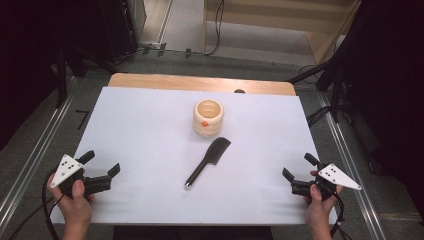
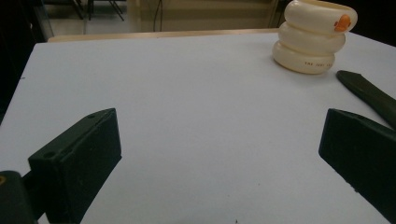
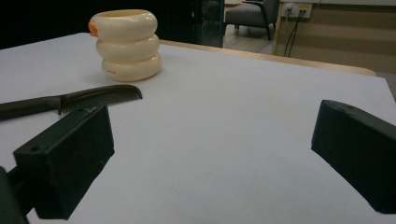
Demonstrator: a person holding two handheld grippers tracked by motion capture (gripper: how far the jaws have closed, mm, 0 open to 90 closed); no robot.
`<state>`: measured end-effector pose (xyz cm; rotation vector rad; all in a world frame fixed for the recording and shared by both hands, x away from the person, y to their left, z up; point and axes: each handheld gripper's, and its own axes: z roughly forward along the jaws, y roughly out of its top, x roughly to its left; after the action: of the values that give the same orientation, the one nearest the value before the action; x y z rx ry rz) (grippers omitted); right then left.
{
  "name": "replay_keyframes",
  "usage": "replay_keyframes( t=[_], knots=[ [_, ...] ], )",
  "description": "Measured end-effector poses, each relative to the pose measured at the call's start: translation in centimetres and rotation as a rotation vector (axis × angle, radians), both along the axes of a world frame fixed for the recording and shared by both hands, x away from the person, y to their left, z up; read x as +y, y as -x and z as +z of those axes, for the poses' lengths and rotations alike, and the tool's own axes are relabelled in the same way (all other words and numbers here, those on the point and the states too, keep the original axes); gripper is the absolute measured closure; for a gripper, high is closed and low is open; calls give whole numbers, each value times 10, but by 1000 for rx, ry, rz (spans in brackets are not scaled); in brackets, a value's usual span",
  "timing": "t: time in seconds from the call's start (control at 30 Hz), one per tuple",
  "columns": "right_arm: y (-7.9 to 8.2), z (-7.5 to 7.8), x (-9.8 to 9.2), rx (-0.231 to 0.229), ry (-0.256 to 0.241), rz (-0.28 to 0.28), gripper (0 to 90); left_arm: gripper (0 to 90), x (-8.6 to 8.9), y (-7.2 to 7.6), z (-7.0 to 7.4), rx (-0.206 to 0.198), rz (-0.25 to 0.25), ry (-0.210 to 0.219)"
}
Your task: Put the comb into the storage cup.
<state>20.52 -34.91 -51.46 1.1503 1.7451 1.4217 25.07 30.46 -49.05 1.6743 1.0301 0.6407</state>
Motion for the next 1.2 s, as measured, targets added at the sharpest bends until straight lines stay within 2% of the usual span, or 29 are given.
replay_keyframes(
  t=[0.1, 0.13, 0.2, 0.27, 0.43, 0.5, 0.53, 0.63, 0.73, 0.83, 1.07, 1.2],
  knots=[
    [0, 0, 0, 4, -3, 5, 0, 0, -5, 0, 2, 7, -1, -33],
    [0, 0, 0, 5, -6, 6, 0, 0, -10, 0, 5, 15, -17, -38],
    [0, -1, 1, 4, -2, 10, 0, 0, -14, 1, 7, 9, -27, -42],
    [0, -1, 1, 5, 1, 9, 0, 0, -25, 2, 14, 2, -48, -71],
    [0, -1, 4, 9, 16, 11, 0, 0, -36, 3, 21, -2, -67, -87],
    [0, -1, 4, 7, 17, 9, 0, 0, -41, 2, 25, 11, -52, -110],
    [-1, -1, 4, 5, 17, 9, 0, 0, -45, 1, 29, 26, -52, -106],
    [0, -1, 4, 5, 12, 8, 0, 0, -48, 0, 33, 35, -46, -106],
    [0, -1, 4, 3, 15, 10, 0, 0, -55, -2, 40, 44, -73, -104],
    [0, -1, 4, 1, 16, 10, 0, 0, -60, -3, 44, 55, -75, -105],
    [-1, -1, 5, 2, 17, 12, 0, 0, -76, -9, 60, 37, -107, -130],
    [-1, -1, 5, 2, 15, 12, 0, 0, -87, -14, 67, 36, -128, -129]
  ],
)
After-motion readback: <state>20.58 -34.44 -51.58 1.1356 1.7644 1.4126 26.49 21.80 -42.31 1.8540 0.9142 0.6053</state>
